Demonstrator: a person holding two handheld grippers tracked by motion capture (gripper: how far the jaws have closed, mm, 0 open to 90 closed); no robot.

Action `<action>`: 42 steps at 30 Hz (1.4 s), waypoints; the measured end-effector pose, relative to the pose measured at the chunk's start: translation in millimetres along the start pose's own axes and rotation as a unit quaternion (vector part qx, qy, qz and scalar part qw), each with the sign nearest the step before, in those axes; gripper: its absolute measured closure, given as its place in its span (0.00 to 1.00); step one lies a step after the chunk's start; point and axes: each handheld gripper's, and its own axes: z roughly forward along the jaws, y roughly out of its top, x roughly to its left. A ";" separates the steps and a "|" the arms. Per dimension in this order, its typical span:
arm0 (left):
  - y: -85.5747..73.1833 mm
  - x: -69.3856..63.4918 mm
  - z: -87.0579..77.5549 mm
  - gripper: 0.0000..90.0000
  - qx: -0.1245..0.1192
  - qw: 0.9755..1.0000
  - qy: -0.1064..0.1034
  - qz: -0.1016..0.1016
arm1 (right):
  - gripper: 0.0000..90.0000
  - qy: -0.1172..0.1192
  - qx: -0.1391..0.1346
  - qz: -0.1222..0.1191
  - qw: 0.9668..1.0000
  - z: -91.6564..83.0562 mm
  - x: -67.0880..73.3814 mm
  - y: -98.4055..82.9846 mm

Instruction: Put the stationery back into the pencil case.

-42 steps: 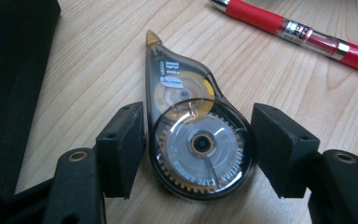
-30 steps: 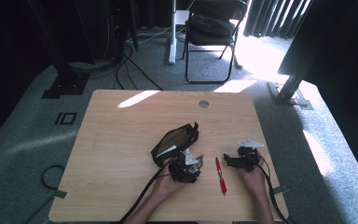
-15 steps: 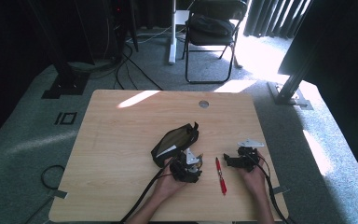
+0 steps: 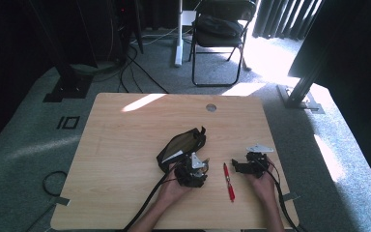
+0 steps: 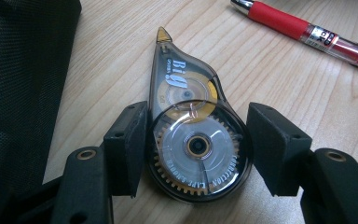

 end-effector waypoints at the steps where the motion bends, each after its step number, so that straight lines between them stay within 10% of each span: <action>1: -0.2 0.1 -0.1 0.46 -0.001 1.000 0.000 0.000 | 0.13 0.000 0.000 0.000 1.000 0.0 0.0 0.0; 42: 8.2 1.5 -23.0 0.46 -0.033 0.999 -0.005 0.004 | 0.13 0.000 0.000 0.000 1.000 0.0 -0.1 0.0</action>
